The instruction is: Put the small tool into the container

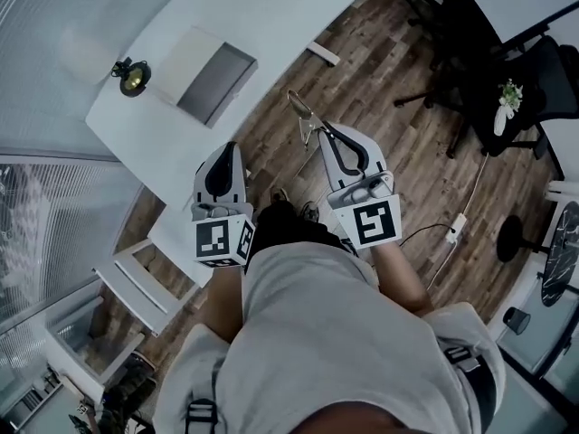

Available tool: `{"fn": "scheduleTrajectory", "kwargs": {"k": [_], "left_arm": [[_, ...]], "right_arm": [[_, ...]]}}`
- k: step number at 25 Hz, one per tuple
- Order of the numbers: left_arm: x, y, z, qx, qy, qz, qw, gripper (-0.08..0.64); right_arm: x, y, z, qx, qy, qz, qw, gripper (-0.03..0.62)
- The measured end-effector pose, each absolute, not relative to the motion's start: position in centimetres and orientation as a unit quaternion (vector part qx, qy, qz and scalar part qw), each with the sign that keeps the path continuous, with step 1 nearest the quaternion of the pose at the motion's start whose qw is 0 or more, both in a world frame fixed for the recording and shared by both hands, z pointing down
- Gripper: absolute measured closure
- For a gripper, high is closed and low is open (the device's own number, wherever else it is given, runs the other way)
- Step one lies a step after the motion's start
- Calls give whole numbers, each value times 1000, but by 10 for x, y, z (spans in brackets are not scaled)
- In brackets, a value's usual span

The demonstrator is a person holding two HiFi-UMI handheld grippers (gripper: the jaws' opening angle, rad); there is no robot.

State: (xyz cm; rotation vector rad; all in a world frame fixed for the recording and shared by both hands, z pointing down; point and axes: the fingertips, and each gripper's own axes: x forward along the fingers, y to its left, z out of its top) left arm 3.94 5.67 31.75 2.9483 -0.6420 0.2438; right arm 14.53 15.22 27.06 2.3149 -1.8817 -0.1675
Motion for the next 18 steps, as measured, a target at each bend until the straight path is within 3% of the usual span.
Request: {"fn": "scheduleTrajectory", "kwargs": {"k": [5, 18], "left_arm": [[57, 14, 333, 964, -242, 82, 67, 537], [65, -114, 380, 936, -320, 83, 117, 537]], "right_arm": [[168, 105, 294, 718, -660, -71, 208, 566], [156, -53, 330, 565, -735, -152, 344, 566]]}}
